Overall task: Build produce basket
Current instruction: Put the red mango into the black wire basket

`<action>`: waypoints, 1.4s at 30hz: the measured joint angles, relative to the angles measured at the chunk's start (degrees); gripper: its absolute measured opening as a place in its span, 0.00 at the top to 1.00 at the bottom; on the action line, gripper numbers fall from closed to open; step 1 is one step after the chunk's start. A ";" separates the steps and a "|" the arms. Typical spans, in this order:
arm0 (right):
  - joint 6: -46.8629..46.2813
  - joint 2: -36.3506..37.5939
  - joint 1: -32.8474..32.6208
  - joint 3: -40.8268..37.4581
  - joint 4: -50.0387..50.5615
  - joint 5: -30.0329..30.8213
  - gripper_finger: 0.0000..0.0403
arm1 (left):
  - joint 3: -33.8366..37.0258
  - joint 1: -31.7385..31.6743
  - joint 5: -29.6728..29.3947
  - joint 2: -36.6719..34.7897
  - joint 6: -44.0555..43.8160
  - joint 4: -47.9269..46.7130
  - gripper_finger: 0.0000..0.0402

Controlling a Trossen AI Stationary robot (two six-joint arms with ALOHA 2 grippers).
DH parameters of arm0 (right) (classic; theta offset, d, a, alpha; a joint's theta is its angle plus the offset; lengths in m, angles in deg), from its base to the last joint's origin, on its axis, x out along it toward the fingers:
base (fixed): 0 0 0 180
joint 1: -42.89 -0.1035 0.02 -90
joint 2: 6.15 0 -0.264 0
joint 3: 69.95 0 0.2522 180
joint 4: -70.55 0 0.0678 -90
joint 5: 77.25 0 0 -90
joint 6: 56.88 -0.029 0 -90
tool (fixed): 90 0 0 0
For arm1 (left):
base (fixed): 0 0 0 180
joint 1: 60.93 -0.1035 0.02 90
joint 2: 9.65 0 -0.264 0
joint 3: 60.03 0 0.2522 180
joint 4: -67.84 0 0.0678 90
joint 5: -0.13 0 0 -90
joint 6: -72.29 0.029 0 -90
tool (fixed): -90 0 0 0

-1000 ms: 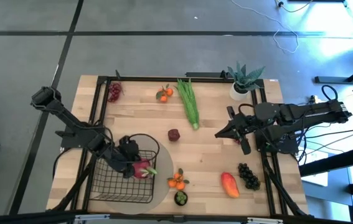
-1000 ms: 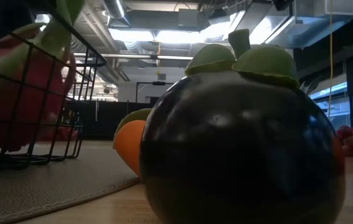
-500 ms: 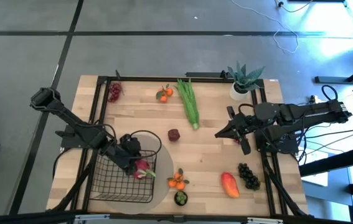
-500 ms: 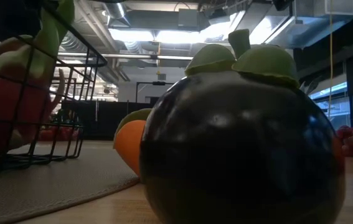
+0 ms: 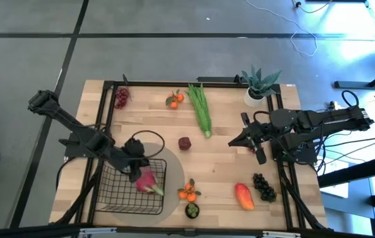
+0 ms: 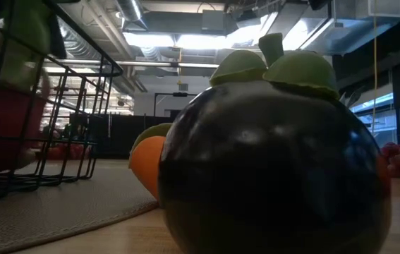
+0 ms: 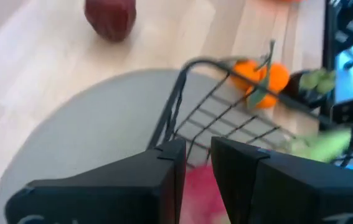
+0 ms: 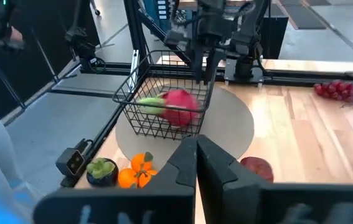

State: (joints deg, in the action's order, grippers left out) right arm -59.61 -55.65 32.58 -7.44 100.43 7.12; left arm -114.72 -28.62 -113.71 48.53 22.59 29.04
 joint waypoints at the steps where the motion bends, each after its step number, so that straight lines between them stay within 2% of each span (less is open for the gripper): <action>1: 0.30 0.00 0.00 0.00 0.00 -0.02 1.00 | 0.00 0.00 -0.82 -1.09 0.72 0.03 0.84; 5: 0.51 0.00 0.06 0.30 0.75 0.00 1.00 | -0.01 -0.07 -4.66 -5.47 3.15 0.03 0.85; 9: 2.54 -0.86 0.09 4.00 4.40 0.02 1.00 | -0.07 -0.07 -8.49 -9.20 3.85 -0.30 0.84; 15: 7.76 -4.92 0.09 14.41 13.55 2.99 1.00 | -0.07 -0.07 -13.04 -13.97 3.90 -2.52 0.84; 21: 6.52 -12.36 1.37 25.69 24.84 4.47 1.00 | -0.07 -1.50 -19.04 -17.14 3.90 -5.28 0.84; 25: 3.84 -17.04 3.48 30.41 28.11 4.50 1.00 | -0.12 -4.87 -19.81 -18.22 6.19 -5.37 0.85; 31: 4.26 -20.80 4.09 32.17 27.65 4.57 1.00 | -4.33 -11.43 -19.79 -18.23 12.25 -6.80 0.85; 36: 3.62 -23.06 4.07 32.20 27.47 4.02 1.00 | -9.47 -16.57 -19.67 -18.20 12.62 -13.43 0.85; 42: -4.51 -26.27 4.09 32.18 26.48 4.35 1.00 | -12.58 -22.16 -18.38 -18.13 10.83 -18.24 0.85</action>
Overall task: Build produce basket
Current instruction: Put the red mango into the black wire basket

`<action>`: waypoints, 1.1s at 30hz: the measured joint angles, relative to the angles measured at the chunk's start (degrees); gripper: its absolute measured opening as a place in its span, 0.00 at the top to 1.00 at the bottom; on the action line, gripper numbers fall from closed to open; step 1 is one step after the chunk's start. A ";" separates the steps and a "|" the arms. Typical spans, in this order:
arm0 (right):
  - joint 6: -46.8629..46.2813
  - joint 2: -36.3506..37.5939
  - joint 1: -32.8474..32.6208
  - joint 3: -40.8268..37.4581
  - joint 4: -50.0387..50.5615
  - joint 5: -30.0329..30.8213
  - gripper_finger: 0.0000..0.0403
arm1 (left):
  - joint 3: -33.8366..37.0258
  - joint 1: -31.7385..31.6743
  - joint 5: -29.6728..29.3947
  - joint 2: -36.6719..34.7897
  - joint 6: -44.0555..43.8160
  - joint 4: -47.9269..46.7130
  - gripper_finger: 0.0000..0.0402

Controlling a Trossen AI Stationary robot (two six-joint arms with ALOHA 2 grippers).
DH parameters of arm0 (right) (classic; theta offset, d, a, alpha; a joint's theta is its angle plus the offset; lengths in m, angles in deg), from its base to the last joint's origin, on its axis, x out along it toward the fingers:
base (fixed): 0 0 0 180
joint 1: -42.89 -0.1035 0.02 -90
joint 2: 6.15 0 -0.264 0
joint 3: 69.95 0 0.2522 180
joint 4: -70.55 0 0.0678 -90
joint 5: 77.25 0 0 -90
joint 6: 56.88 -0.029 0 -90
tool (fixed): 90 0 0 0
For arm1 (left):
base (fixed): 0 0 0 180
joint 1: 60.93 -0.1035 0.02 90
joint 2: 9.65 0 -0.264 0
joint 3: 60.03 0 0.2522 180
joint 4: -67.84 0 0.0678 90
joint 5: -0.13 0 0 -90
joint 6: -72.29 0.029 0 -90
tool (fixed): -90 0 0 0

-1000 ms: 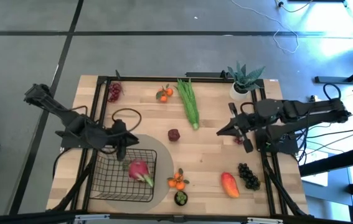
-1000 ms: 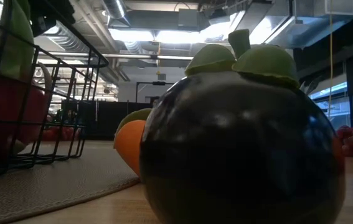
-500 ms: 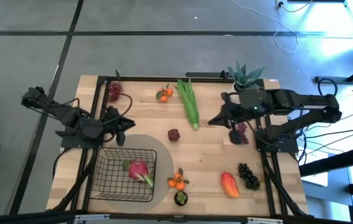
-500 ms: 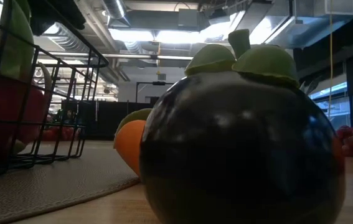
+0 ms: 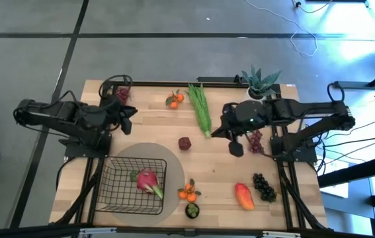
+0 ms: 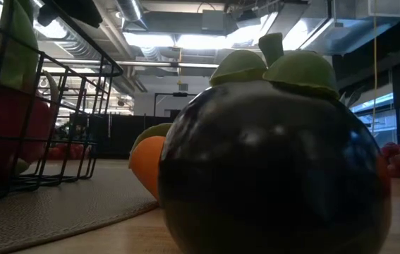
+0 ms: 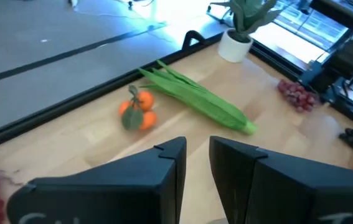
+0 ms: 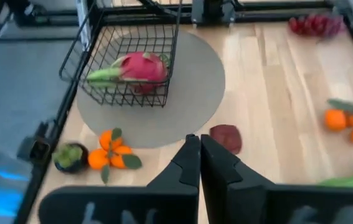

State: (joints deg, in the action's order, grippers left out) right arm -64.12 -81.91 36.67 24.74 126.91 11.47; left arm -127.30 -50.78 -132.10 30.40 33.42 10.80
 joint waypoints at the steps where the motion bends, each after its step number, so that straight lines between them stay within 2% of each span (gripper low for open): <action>1: -1.86 -0.66 0.00 0.01 -0.65 0.04 1.00 | -0.05 -0.68 0.59 0.03 0.02 -0.01 0.85; 8: -2.97 -3.83 0.00 -0.01 -3.67 -2.09 1.00 | -0.05 -3.46 4.18 0.07 -0.42 -2.57 0.85; 11: -3.00 -4.27 0.00 -0.01 -4.18 -5.72 1.00 | -0.05 -3.82 4.80 0.25 -1.23 -4.16 0.85; 15: -4.41 -4.24 -1.27 -0.01 -5.21 -10.93 1.00 | -0.05 -3.78 11.23 0.91 -1.13 -4.64 0.85; 18: -4.26 -4.18 -3.52 -0.01 -5.97 -12.11 1.00 | -0.05 -3.63 16.21 0.81 -0.85 -4.78 0.85; 22: -6.28 -4.20 -7.37 -0.01 -5.67 -11.96 1.00 | -0.05 -2.63 19.26 0.90 0.85 -4.78 0.85; 28: -16.88 -4.20 -14.15 -0.01 -5.45 -10.53 1.00 | -0.05 -1.02 19.59 0.86 1.10 -4.73 0.85; 33: -29.98 -4.20 -17.69 -0.01 -4.14 -10.43 1.00 | -0.05 1.06 26.74 0.98 7.25 -3.28 0.85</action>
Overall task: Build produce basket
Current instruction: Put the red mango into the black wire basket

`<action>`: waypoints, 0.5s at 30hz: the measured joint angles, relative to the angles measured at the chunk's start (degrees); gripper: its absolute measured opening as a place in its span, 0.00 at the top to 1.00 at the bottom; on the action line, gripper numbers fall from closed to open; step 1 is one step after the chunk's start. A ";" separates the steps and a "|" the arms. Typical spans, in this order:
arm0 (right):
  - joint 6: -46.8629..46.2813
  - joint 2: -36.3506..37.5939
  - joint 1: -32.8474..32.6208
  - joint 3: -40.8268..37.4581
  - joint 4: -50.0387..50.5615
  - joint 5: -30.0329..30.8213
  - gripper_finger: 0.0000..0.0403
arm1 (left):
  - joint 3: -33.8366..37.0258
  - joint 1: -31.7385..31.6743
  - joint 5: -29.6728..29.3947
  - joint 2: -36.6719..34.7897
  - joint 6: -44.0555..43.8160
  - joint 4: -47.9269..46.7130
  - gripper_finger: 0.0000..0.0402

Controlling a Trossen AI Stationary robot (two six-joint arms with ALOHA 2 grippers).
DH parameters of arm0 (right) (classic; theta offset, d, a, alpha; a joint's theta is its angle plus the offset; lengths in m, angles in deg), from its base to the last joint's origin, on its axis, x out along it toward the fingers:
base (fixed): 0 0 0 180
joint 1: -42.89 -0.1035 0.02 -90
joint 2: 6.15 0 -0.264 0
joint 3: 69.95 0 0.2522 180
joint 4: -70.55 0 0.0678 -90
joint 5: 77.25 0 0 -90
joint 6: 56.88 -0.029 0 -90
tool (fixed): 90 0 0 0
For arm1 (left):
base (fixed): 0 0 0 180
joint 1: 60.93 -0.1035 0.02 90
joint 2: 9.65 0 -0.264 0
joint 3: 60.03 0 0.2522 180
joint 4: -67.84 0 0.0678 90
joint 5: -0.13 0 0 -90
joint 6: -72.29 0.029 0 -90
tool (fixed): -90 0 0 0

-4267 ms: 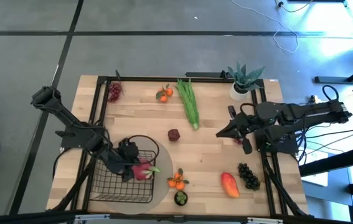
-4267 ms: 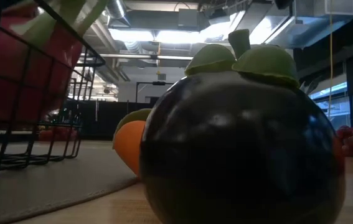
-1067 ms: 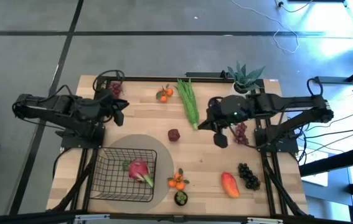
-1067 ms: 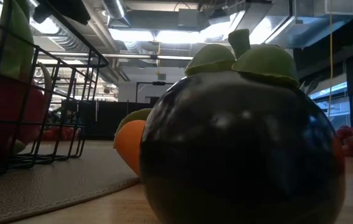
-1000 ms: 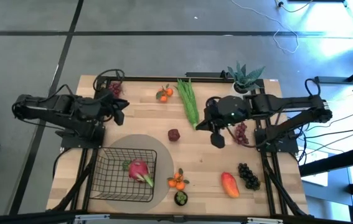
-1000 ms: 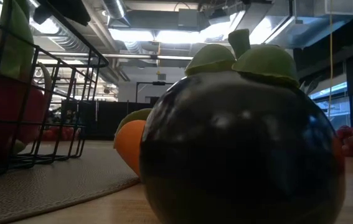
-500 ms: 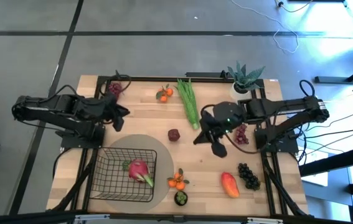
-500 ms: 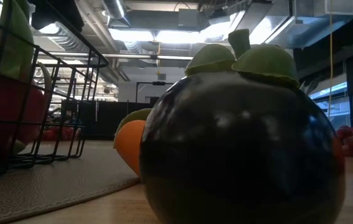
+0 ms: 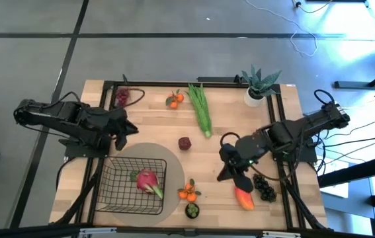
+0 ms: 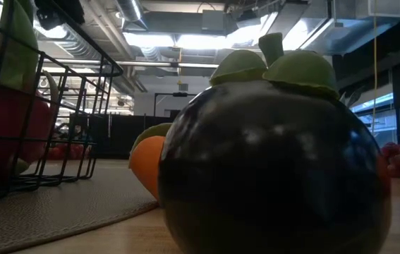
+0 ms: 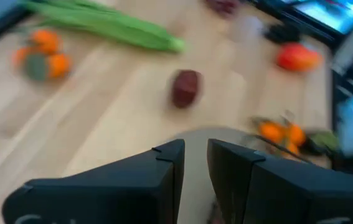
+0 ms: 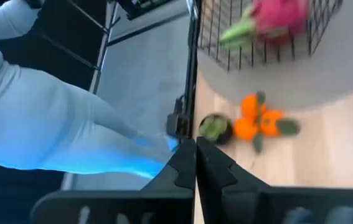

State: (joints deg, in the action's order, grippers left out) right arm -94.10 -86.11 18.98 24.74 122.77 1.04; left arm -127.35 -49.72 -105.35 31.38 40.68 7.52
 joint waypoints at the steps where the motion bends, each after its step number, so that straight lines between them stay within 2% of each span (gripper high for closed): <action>1: -2.41 0.00 -0.48 0.00 0.82 0.04 1.00 | 0.00 0.47 1.54 0.38 1.47 0.65 0.85; 6: -14.18 -0.01 -3.21 0.00 7.00 2.52 1.00 | 0.00 2.70 7.99 2.32 9.90 3.19 0.85; 10: -22.77 -0.25 -5.17 0.00 13.69 5.93 1.00 | 0.00 4.05 13.18 4.95 13.09 4.60 0.85; 15: -31.27 -1.85 -6.42 -0.02 22.32 6.02 1.00 | 0.00 5.60 13.57 7.64 13.77 5.12 0.85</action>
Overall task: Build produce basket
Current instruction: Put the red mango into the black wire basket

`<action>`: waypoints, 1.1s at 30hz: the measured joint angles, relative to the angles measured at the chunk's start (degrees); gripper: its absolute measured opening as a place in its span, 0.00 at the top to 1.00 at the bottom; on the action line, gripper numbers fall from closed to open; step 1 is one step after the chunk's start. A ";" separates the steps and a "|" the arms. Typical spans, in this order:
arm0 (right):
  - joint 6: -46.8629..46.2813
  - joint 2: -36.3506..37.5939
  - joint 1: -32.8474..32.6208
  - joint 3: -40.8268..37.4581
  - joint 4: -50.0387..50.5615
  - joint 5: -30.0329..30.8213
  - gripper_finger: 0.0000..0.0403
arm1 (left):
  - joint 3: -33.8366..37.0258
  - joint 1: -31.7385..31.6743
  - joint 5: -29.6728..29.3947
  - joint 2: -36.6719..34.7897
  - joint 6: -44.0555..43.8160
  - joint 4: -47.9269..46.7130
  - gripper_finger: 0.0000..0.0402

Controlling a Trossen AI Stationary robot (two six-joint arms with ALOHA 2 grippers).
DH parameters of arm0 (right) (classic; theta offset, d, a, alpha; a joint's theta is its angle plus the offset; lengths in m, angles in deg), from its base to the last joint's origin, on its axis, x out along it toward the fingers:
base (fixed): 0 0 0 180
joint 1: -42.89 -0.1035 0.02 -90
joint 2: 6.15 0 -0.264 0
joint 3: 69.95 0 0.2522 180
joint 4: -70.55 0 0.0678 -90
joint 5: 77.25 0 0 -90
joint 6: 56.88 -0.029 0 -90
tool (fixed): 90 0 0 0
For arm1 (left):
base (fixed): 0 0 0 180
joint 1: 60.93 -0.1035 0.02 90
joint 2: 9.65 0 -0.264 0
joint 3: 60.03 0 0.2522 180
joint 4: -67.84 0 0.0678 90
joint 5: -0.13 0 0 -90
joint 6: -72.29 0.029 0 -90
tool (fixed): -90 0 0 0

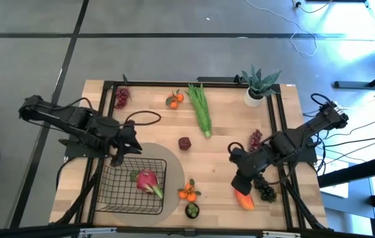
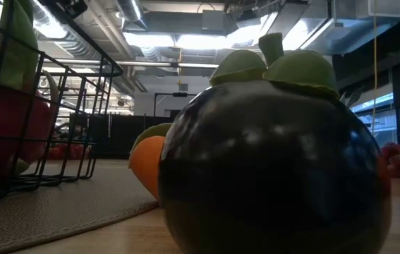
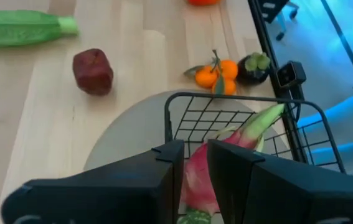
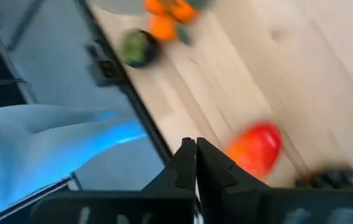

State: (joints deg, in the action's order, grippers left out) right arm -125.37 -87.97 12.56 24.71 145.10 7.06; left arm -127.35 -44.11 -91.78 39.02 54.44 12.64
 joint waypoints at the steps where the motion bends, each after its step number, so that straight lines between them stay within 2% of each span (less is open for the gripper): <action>1: -0.37 -0.47 0.00 0.00 0.92 -0.48 1.00 | 0.00 0.30 0.00 0.33 0.48 0.20 0.85; 10: -1.96 -3.80 1.40 -0.02 8.40 -7.72 0.98 | 0.00 2.48 -0.04 1.24 1.63 4.65 0.85; 19: -4.35 -6.92 2.79 -0.02 9.12 -8.04 0.74 | 0.00 3.47 -0.07 1.22 1.91 6.95 0.85; 23: -4.83 -8.47 2.80 -0.04 9.19 -8.41 0.67 | 0.00 3.47 -0.09 1.22 1.91 6.91 0.85; 33: -4.81 -9.27 2.80 -0.04 5.41 -8.99 0.65 | 0.00 3.47 -0.09 1.22 1.90 6.80 0.85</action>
State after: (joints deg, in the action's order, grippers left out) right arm -130.18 -97.24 15.36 24.67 150.51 -1.93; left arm -127.35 -40.64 -91.87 40.24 56.34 19.44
